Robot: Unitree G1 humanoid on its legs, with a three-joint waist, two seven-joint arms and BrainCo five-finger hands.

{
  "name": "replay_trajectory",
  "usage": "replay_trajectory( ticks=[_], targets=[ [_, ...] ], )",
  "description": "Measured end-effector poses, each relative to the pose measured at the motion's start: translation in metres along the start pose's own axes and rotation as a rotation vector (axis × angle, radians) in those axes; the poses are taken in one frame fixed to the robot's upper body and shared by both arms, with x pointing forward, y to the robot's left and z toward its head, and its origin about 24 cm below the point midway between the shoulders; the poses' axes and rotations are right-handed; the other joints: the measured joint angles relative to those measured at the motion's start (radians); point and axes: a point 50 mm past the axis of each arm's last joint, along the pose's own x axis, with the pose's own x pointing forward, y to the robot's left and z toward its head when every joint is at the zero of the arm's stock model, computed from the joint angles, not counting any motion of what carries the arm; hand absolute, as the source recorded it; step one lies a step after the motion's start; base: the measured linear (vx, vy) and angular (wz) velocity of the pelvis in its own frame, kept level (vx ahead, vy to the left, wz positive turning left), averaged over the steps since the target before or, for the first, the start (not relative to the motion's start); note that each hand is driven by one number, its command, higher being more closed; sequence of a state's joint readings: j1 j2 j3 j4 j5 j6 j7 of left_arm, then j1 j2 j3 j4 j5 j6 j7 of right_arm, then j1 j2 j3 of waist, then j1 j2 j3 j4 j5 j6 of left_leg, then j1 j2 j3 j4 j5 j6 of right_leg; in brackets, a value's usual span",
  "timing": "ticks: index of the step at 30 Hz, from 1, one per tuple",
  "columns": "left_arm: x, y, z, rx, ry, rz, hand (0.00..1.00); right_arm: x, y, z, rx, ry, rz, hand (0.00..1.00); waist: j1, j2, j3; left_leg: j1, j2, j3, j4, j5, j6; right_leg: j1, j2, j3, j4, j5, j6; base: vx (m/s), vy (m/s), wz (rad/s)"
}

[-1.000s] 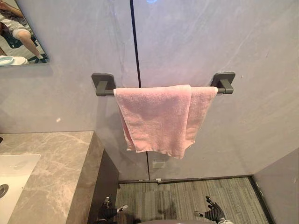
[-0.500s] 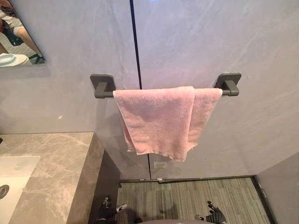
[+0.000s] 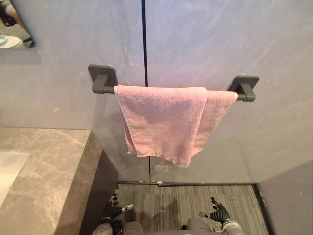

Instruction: Organize washtable

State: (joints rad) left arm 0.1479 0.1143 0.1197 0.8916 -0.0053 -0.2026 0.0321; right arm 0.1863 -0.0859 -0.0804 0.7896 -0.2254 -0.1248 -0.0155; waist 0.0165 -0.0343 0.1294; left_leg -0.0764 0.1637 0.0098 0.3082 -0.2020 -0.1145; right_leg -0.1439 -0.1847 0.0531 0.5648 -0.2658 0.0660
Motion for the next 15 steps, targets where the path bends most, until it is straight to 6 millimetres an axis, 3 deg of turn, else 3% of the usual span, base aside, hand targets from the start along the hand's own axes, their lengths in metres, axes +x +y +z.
replay_trajectory(
  ticks=[1, 2, 3, 4, 5, 6, 7, 8, 9, 10, 11, 12, 15],
  targets=[
    [0.001, 0.006, 0.002, 0.013, -0.006, 0.018, 0.0, 0.0, 0.0, 0.0, -0.001, -0.001, 0.001, 0.0, -0.002, -0.006, -0.004, -0.026, 0.008, -0.048, 0.016, 0.004, -0.032, 0.0, -0.02, 0.054, 0.002, 0.004, 0.004, 0.05, -0.449, 1.09],
    [0.001, 0.012, 0.002, 0.023, -0.008, 0.037, 0.0, 0.0, 0.002, 0.0, -0.005, 0.002, 0.008, 0.0, 0.0, -0.028, -0.017, -0.056, 0.008, -0.09, 0.026, 0.01, -0.072, 0.005, -0.043, 0.115, -0.033, 0.031, 0.051, 0.05, -0.49, 1.08],
    [0.001, 0.014, 0.002, 0.027, -0.007, 0.043, 0.0, 0.0, 0.003, 0.0, -0.009, 0.002, 0.014, 0.0, -0.001, -0.035, -0.021, -0.067, 0.01, -0.109, 0.027, 0.013, -0.089, 0.016, -0.044, 0.135, -0.051, 0.007, 0.116, 0.05, -0.555, 1.03],
    [0.0, 0.017, 0.0, 0.029, 0.001, 0.05, 0.0, 0.002, 0.002, 0.004, -0.024, -0.008, 0.022, 0.0, 0.001, -0.046, -0.034, -0.081, 0.022, -0.152, 0.002, 0.037, -0.127, 0.045, -0.024, 0.12, -0.086, -0.074, 0.162, 0.04, -0.573, 0.66],
    [-0.001, 0.009, -0.002, 0.01, 0.005, 0.038, 0.0, 0.006, -0.003, 0.011, -0.044, -0.027, 0.021, 0.0, 0.011, -0.016, -0.035, -0.087, 0.058, -0.173, -0.038, 0.072, -0.139, 0.048, 0.009, 0.1, -0.093, -0.115, 0.134, -0.01, -0.668, 0.93],
    [-0.001, -0.01, -0.003, -0.021, 0.009, 0.003, 0.0, 0.01, -0.013, 0.02, -0.084, -0.051, 0.01, 0.0, 0.009, 0.021, -0.018, -0.105, 0.099, -0.199, -0.096, 0.161, -0.109, 0.033, 0.049, 0.045, -0.063, -0.119, 0.125, -0.06, -0.51, 0.77],
    [-0.001, -0.017, -0.002, -0.029, 0.007, -0.01, 0.0, 0.011, -0.017, 0.022, -0.091, -0.054, 0.003, 0.0, 0.007, 0.028, -0.018, -0.112, 0.1, -0.196, -0.12, 0.21, -0.078, 0.026, 0.056, 0.013, -0.045, -0.124, 0.115, -0.11, -0.481, 1.28],
    [-0.001, -0.026, 0.0, -0.032, 0.004, -0.028, 0.0, 0.013, -0.021, 0.028, -0.101, -0.074, -0.004, 0.0, -0.004, 0.028, -0.017, -0.133, 0.097, -0.173, -0.173, 0.322, -0.008, 0.022, 0.059, -0.041, -0.026, -0.132, 0.091, -0.15, -0.442, 1.63],
    [0.003, -0.031, 0.009, -0.013, -0.022, -0.049, 0.0, 0.012, -0.023, 0.028, -0.102, -0.074, -0.01, 0.0, -0.01, 0.016, -0.015, -0.143, 0.099, -0.115, -0.28, 0.476, 0.047, 0.017, 0.057, -0.123, -0.039, -0.12, 0.035, -0.15, -0.426, 1.68],
    [0.005, -0.032, 0.013, -0.013, -0.035, -0.053, 0.0, 0.013, -0.023, 0.029, -0.102, -0.077, -0.01, 0.0, -0.013, 0.016, -0.014, -0.16, 0.098, -0.075, -0.258, 0.463, 0.038, 0.018, 0.057, -0.159, -0.053, -0.117, 0.006, -0.14, -0.377, 1.44],
    [0.007, -0.032, 0.019, -0.014, -0.05, -0.053, 0.0, 0.014, -0.026, 0.033, -0.098, -0.087, -0.027, 0.0, -0.006, 0.021, -0.011, -0.182, 0.089, 0.009, -0.167, 0.406, -0.007, 0.026, 0.068, -0.211, -0.079, -0.107, -0.028, -0.14, -0.371, 1.33],
    [0.009, -0.032, 0.024, -0.008, -0.065, -0.054, 0.0, 0.016, -0.029, 0.036, -0.086, -0.097, -0.049, 0.0, -0.016, 0.017, -0.006, -0.201, 0.055, 0.067, -0.058, 0.296, -0.013, 0.039, 0.069, -0.281, -0.101, -0.093, -0.052, -0.1, -0.309, 1.29],
    [0.012, -0.032, 0.036, 0.023, -0.109, -0.071, 0.0, 0.014, -0.034, 0.033, -0.048, -0.088, -0.072, 0.0, -0.031, 0.004, 0.004, -0.201, 0.007, 0.137, 0.134, 0.131, 0.007, 0.075, 0.064, -0.401, -0.152, -0.072, -0.089, -0.12, -0.19, 1.2]
  ],
)
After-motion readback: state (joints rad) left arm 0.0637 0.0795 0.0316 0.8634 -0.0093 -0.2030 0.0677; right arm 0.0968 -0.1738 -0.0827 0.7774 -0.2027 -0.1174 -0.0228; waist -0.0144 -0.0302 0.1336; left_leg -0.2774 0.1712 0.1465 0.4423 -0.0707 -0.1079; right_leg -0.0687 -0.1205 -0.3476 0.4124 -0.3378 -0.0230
